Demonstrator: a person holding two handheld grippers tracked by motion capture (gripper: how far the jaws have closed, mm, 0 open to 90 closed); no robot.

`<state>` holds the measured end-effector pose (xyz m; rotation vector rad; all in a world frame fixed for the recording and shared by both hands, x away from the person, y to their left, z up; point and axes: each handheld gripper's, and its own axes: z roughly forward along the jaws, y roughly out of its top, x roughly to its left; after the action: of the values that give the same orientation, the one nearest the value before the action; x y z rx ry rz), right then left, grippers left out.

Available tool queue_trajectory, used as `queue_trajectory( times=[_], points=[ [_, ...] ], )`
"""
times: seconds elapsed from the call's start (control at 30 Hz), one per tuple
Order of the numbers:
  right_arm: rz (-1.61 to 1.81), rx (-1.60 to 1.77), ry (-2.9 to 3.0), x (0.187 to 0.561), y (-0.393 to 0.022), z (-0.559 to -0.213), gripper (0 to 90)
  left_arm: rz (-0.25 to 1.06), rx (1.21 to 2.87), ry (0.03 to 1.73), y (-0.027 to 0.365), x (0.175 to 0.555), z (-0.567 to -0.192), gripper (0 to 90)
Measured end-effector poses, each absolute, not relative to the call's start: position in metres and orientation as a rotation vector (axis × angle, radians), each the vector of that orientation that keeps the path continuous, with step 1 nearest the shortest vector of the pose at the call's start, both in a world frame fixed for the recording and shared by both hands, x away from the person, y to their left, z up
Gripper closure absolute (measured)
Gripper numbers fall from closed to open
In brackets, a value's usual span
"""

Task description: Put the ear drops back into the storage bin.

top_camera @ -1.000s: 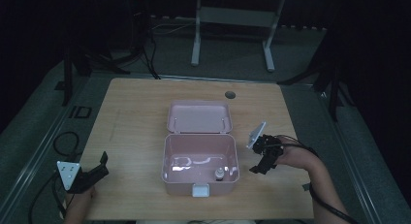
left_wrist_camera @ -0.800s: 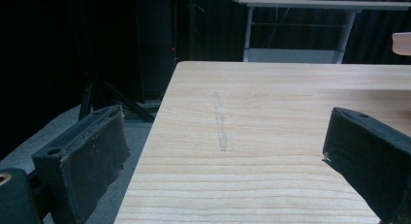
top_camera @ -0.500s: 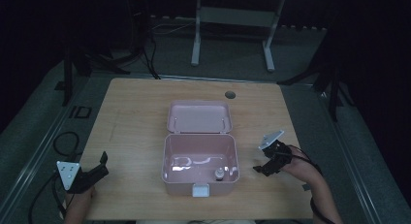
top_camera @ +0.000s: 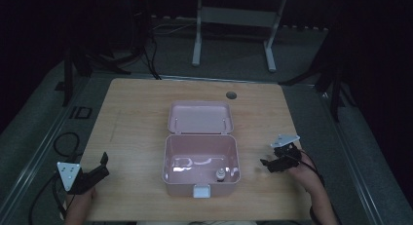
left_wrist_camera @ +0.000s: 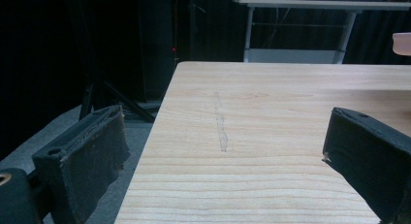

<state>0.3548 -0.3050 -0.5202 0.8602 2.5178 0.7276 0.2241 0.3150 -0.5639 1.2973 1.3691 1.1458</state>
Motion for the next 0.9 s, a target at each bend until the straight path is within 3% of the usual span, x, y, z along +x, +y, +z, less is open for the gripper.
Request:
queue_trajectory(
  times=[0.9],
  points=[
    [0.891,1.300,1.887,0.344,-0.334,-0.551,13.2,1.145,1.298,1.366,0.315,0.224,-0.564,2.4]
  ],
)
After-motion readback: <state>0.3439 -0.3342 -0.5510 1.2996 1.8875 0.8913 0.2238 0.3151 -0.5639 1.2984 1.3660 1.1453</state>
